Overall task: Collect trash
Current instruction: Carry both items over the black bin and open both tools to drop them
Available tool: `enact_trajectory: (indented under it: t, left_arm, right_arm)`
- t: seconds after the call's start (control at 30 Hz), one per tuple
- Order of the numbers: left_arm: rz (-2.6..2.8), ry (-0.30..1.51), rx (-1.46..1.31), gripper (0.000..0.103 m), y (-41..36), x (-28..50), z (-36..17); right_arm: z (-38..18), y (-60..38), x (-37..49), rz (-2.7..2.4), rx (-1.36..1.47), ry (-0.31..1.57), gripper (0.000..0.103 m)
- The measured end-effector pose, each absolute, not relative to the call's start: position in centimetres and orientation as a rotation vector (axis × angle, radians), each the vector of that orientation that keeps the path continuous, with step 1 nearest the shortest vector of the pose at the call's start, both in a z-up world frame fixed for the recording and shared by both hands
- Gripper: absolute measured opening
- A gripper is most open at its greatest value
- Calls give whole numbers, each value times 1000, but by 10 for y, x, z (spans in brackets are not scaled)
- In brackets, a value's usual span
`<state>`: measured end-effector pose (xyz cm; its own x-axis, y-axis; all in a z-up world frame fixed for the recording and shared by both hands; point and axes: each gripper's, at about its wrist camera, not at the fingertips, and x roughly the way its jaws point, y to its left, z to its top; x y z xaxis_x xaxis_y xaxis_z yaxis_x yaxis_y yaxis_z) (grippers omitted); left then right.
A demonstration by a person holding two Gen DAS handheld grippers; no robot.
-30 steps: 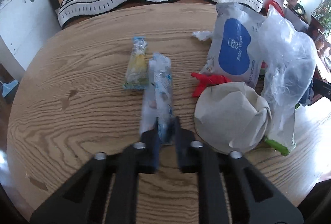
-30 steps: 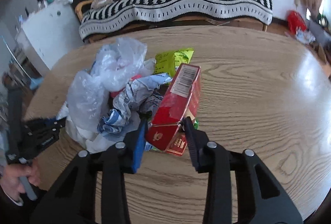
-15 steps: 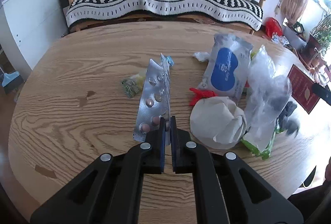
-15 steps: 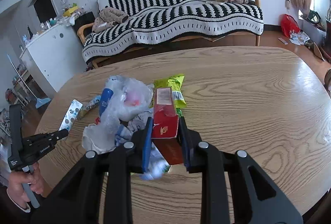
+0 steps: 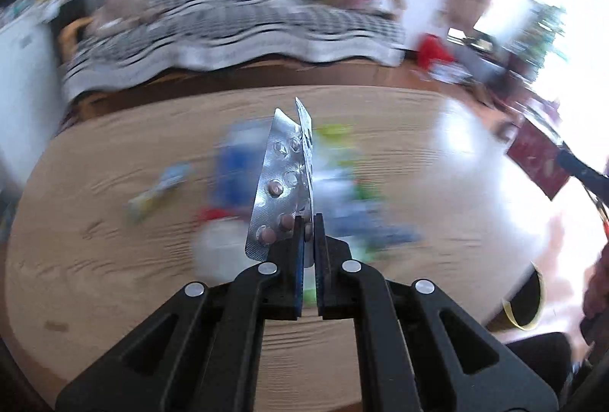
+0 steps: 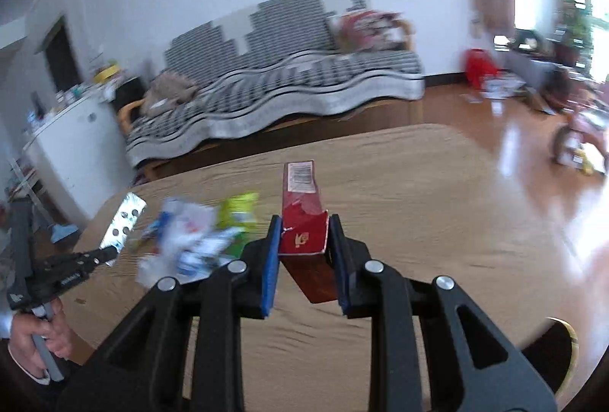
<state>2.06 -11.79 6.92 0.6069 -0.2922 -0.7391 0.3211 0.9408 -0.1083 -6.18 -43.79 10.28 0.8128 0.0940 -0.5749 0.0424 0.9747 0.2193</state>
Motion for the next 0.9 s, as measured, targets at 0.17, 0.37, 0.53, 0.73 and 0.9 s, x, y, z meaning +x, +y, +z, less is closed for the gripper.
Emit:
enact_trajectory:
  t: [0.17,0.37,0.53,0.73,0.9]
  left_arm:
    - [-656,859,142,3,-285,-21,77]
    - [-954,974,272,4,-472,-98,36]
    - [-1048,1155,380,4,-570,-141,-38]
    - [-1087,1236,473,4,-625,-168,-110]
    - [-1068,1261,522,4,-633,-172,-144]
  right_arm:
    - [100,-552,-144,-199,262,632,25]
    - [59,-661,-232,-421,346,696,25]
    - [3,-725,-283,-545,418,787,25]
    - [-76,-778,-303,-597,528,897,25]
    - [-115,-787,-303,-595,593,941,25]
